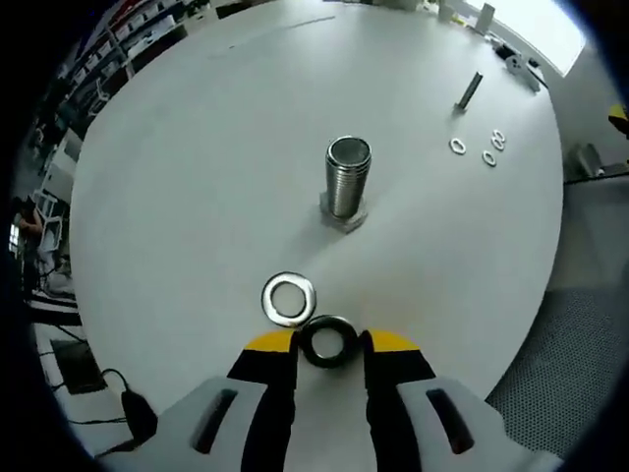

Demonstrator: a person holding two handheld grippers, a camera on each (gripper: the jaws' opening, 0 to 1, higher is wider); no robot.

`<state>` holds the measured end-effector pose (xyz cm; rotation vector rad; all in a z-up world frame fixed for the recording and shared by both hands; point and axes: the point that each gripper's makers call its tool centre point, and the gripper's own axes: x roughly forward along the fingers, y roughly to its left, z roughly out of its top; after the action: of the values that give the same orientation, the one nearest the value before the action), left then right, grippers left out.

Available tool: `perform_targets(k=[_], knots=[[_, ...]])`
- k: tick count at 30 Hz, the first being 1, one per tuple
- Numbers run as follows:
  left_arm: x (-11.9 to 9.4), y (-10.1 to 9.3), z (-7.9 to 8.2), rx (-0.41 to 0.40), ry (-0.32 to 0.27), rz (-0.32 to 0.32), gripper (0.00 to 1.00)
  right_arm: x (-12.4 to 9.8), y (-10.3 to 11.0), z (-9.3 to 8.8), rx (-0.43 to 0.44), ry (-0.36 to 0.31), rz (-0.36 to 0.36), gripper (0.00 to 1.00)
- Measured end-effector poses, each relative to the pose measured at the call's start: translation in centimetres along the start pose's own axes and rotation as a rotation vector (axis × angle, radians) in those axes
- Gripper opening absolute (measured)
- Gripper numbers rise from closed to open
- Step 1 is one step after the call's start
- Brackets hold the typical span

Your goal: Place the washer onto the threaded stud by aligning its center hole with the stud, sliding it down to the base, and recovering from edge contact or off-axis alignment until the washer reaches the visible bottom stop.

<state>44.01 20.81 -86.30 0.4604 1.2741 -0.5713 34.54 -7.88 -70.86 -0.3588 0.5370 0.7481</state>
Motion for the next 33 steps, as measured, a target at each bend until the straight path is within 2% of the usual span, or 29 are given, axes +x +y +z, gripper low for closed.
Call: perform_targets(k=[2, 4, 11, 13, 20, 22, 29, 33], knots=[[-0.03, 0.02, -0.10, -0.003, 0.014, -0.006, 0.24, 0.00, -0.01, 0.04, 0.000, -0.002, 0.001, 0.33], [0.02, 0.10, -0.37, 0.051, 0.046, -0.017, 0.25, 0.01, -0.04, 0.03, 0.002, -0.001, 0.001, 0.33], [0.06, 0.21, -0.41, 0.072, 0.064, -0.019, 0.24, 0.02, -0.09, 0.02, 0.001, -0.001, 0.000, 0.33], [0.12, 0.20, -0.63, 0.120, 0.090, -0.028, 0.22, 0.03, -0.15, 0.00, 0.002, -0.001, 0.000, 0.33], [0.29, 0.28, -0.65, 0.132, 0.086, -0.031, 0.22, 0.03, -0.17, -0.03, 0.001, 0.000, -0.001, 0.32], [0.29, 0.24, -0.64, 0.113, 0.087, -0.026, 0.22, 0.05, -0.18, -0.07, 0.002, 0.002, 0.000, 0.32], [0.08, 0.07, -0.79, 0.063, 0.026, -0.015, 0.20, 0.03, -0.22, -0.03, 0.001, 0.000, -0.002, 0.32], [-0.16, -0.33, -0.74, 0.051, 0.013, -0.009, 0.19, 0.06, -0.16, -0.07, -0.004, 0.004, 0.000, 0.32]])
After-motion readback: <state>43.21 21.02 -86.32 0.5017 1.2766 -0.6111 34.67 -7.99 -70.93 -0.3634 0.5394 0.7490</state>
